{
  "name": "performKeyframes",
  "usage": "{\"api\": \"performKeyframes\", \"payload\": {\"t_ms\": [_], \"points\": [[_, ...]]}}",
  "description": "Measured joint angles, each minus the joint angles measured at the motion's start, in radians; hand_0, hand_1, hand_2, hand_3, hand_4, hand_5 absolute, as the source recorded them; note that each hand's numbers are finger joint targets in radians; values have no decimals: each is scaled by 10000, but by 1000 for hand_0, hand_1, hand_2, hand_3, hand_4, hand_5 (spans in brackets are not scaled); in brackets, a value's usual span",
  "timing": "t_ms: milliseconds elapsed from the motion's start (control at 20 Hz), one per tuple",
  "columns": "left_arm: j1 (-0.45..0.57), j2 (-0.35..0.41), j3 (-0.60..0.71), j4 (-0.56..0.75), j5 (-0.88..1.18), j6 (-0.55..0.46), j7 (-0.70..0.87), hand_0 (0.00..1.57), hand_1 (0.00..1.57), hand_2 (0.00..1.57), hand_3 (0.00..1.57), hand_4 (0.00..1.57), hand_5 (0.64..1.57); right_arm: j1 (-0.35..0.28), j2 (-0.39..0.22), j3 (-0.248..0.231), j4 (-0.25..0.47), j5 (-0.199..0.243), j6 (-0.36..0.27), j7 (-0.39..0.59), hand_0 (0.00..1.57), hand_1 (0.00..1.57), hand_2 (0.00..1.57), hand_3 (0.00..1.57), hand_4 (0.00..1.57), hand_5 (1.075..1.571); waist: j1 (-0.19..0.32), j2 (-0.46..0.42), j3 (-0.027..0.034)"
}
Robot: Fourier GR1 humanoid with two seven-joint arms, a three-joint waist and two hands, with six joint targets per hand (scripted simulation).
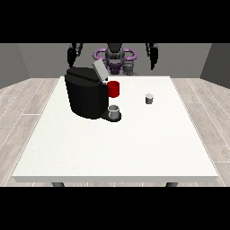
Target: Insert the coffee pod into the coffee machine and close the lid
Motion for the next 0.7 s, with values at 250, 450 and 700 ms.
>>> {"api": "performKeyframes", "payload": {"t_ms": [250,450,700], "points": [[-448,906,119,361,-521,-547,-602,0,0,0,0,0,1571,-237,62,-99,160,-101,87,-37,0,0,0,0,0,1571,-24,306,49],[-956,2301,416,942,-1147,-1183,-931,0,0,0,0,0,1571,-382,211,51,12,584,-558,-289,0,0,0,0,0,1571,-464,806,61],[-2108,3434,855,2091,-1596,-1694,-892,0,0,0,0,0,1571,-944,352,278,-268,1350,-1226,-72,0,0,0,0,0,1571,-1016,1483,63]]}}
